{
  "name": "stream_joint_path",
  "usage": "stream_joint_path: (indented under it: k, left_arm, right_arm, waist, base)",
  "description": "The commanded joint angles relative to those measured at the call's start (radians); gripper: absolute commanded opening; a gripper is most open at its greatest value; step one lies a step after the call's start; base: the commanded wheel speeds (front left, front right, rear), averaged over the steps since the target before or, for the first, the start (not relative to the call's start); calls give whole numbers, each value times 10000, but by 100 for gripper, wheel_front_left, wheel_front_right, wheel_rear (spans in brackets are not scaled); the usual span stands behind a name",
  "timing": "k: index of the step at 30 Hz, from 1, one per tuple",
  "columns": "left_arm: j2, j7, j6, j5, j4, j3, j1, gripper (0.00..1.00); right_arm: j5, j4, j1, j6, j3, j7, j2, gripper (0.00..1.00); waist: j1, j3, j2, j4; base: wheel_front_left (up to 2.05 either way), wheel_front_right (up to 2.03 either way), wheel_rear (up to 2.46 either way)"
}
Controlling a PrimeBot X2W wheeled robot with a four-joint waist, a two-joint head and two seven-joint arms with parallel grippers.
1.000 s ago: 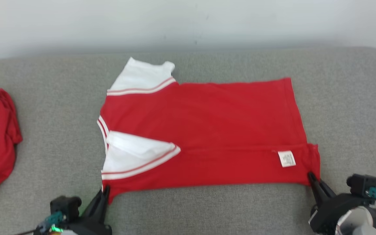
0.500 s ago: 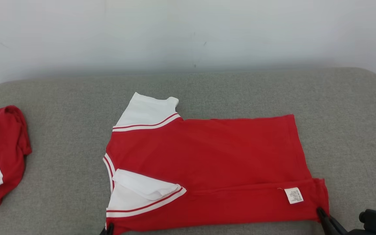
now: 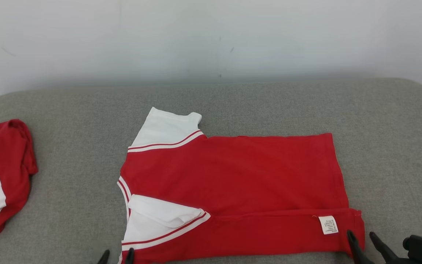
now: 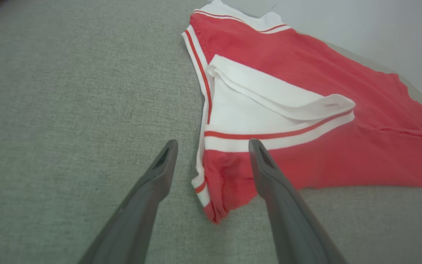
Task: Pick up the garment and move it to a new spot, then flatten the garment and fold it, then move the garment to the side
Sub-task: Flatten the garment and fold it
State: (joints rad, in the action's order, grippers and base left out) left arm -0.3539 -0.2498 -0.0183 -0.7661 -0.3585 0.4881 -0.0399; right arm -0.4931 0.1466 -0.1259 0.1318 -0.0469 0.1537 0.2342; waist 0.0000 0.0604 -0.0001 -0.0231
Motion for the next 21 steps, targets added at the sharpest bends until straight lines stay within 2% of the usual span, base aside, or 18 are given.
stream_joint_path:
  k: [1, 4, 7, 10, 15, 21]
  left_arm:
    - [20, -97, -62, 179, 108, -165, 143, 100]
    - [66, -141, -109, 365, 279, -461, 131, 100]
    - [332, -152, -204, 992, 855, -1238, 139, 100]
    - [612, -138, -308, 2188, 1475, -1995, 298, 100]
    - [1358, -141, -110, 3652, 2357, -3255, 793, 100]
    - [2031, -142, 201, 5200, 3072, -4367, 1199, 100]
  right_arm:
    - [136, -121, 35, -25, -54, -162, -65, 100]
    - [245, -278, 198, -25, -141, -509, -132, 100]
    - [371, -412, 304, -25, -251, -1221, -342, 100]
    - [479, -393, 434, -25, -61, -1823, -443, 100]
    - [746, -265, 603, -25, 71, -2859, -571, 100]
    - [1902, -104, 859, -25, 310, -4009, -601, 100]
  waist:
    - [0, -63, 1, 6]
    - [0, -103, 1, 12]
    - [0, -199, 1, 79]
    - [0, -264, 1, 81]
    - [0, -377, 1, 13]
    - [0, -305, 1, -68]
  base:
    - [0, 0, 0]
    - [0, 0, 0]
    - [0, 0, 0]
    - [0, 0, 0]
    - [0, 0, 0]
    - [0, 0, 0]
